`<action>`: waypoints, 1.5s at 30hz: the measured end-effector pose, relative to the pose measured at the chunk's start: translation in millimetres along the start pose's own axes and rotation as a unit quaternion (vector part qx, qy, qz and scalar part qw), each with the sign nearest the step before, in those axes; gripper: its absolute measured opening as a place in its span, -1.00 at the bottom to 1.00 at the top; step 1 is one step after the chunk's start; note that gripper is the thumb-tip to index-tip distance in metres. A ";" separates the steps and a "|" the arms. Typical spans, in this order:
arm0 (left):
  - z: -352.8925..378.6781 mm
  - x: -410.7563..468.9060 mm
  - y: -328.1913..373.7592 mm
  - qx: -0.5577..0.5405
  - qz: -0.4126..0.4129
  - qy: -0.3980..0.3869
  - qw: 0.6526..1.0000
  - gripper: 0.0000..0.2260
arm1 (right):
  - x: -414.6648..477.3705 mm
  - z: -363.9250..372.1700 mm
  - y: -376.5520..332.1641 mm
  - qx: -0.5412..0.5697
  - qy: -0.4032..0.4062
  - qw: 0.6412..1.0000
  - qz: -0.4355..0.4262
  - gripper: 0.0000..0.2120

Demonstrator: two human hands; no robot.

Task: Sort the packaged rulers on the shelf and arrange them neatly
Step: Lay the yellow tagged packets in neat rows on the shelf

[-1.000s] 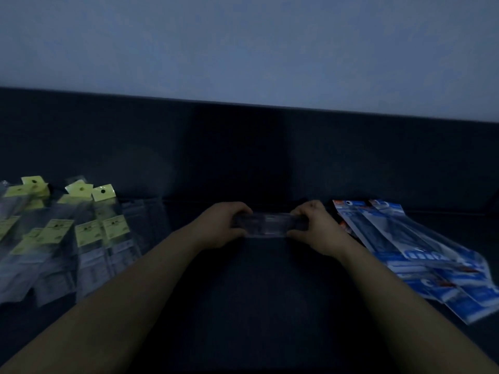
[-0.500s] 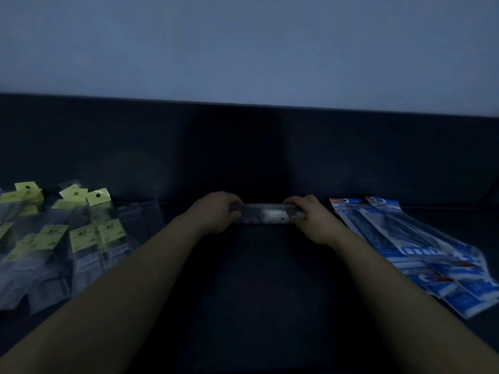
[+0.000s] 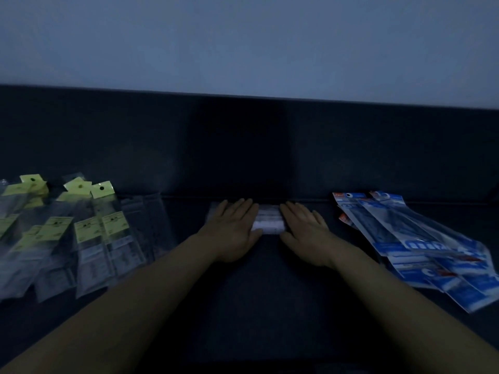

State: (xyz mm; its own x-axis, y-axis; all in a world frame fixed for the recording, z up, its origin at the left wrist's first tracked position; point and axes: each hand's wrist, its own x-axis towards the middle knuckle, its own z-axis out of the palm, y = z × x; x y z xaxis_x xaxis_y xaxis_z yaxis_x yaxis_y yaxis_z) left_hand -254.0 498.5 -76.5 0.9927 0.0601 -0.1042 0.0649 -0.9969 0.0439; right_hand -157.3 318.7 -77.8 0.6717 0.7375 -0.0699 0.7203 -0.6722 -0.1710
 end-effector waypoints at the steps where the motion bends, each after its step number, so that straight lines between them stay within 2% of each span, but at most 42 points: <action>1: -0.2 -3.6 2.2 -0.003 0.000 -0.006 1.000 -0.40 | -4.7 0.0 -2.2 -0.010 -0.002 1.000 0.003 -0.39; 13: 8.1 -39.9 21.7 0.002 0.008 -0.005 1.000 -0.35 | -52.8 4.7 -22.6 -0.028 -0.037 0.998 0.040 -0.27; 29: 11.7 -82.7 23.6 0.004 -0.053 -0.012 0.999 -0.32 | -86.4 8.4 -22.0 -0.008 -0.042 0.998 0.049 -0.23; 33: 7.4 -91.9 23.5 -0.008 -0.065 0.031 0.997 -0.33 | -90.4 6.6 -24.9 -0.008 -0.026 0.998 0.048 -0.24; 38: -6.2 -106.4 18.8 -0.047 -0.045 0.205 0.977 -0.46 | -86.0 -11.5 -45.3 0.071 0.095 0.993 0.020 -0.38; 42: -13.6 -121.2 2.3 -0.051 -0.064 0.215 0.973 -0.50 | -73.4 -13.9 -72.7 0.070 0.138 0.988 -0.030 -0.62; 45: -23.0 -143.4 -19.9 -0.075 -0.089 0.251 0.961 -0.57 | -63.8 -10.3 -98.4 0.082 0.144 0.985 -0.049 -0.68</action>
State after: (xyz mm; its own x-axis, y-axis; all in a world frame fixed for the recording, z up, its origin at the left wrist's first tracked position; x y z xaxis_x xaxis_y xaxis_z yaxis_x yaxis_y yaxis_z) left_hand -395.3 510.9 -39.5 0.8854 0.2838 0.3682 0.2154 -0.9523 0.2161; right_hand -269.3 337.1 -46.5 0.6391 0.7335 0.2315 0.7619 -0.5623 -0.3214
